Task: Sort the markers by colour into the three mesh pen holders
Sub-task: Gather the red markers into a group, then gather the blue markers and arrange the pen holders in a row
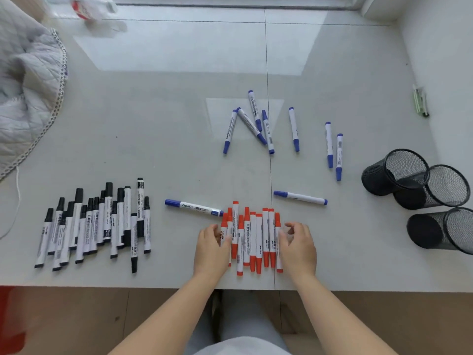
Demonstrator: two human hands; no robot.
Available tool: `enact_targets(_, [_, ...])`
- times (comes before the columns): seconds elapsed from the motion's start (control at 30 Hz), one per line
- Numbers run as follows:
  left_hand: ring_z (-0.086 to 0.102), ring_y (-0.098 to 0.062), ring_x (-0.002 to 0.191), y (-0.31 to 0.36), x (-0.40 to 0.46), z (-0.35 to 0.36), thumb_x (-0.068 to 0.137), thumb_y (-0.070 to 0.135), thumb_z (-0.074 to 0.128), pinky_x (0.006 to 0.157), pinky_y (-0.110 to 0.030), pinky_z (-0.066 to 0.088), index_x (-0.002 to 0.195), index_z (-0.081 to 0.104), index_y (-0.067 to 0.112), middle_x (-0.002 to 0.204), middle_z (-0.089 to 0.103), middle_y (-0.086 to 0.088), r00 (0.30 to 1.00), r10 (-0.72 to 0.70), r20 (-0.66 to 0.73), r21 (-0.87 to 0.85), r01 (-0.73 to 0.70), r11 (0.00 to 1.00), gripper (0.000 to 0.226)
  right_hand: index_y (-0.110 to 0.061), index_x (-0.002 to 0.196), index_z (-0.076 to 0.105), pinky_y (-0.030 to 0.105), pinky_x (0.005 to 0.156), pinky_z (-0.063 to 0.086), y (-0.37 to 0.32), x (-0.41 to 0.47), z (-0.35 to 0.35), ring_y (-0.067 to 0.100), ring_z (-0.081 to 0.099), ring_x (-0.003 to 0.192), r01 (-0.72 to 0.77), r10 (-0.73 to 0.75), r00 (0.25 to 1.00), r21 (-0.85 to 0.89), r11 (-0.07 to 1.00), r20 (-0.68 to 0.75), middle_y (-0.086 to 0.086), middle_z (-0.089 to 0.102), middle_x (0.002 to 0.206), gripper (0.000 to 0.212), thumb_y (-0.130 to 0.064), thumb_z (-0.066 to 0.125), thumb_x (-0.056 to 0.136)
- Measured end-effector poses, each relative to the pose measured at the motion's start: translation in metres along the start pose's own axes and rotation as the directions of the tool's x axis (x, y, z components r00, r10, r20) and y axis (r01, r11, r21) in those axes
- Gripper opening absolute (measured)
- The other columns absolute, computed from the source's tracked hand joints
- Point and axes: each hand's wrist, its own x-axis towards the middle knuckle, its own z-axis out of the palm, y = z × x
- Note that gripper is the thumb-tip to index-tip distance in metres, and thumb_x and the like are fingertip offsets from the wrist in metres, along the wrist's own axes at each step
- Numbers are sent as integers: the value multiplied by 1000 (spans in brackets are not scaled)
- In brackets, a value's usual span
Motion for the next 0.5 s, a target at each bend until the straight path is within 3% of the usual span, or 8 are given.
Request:
enact_targets(0.1, [50,-13,100,6,20,-14,89,44,52,83,-28,41,130,41,13,121,54,-3,979,-166,-120,-112,153,982,53,-13,109,58,25,73,43,-9,24,-13,19,53,96,104,-110,990,-65,992,-92,4,56,104,21,-19,53,90])
enact_targets(0.17, [52,-21,104,13,40,-24,86,49,54,85,-34,41,132,37,11,126,52,-6,925,-313,-217,-187,276,943,62,-8,105,61,34,74,45,-13,43,-22,28,53,94,207,-236,961,-192,959,-144,11,58,100,22,-13,60,84])
enact_targets(0.27, [51,-34,113,26,67,-31,81,46,61,90,-42,42,129,35,6,133,44,-13,842,-450,-298,-214,401,891,68,-8,106,62,41,75,43,-11,69,-28,34,51,93,246,-305,948,-406,880,-89,14,58,103,28,-12,65,78])
enact_targets(0.37, [46,-35,116,38,86,-28,84,36,58,87,-41,40,121,43,6,129,43,-16,853,-394,-344,-63,397,916,50,-13,106,61,37,78,36,-2,88,-27,30,48,97,244,-274,962,-489,837,11,10,57,105,23,-21,60,84])
enact_targets(0.5, [44,-33,115,55,109,-26,89,25,46,86,-41,40,116,49,8,125,45,-16,885,-276,-376,80,327,942,32,-8,101,61,36,72,32,-1,108,-27,32,50,89,253,-288,958,-436,864,-14,13,58,98,18,-19,57,88])
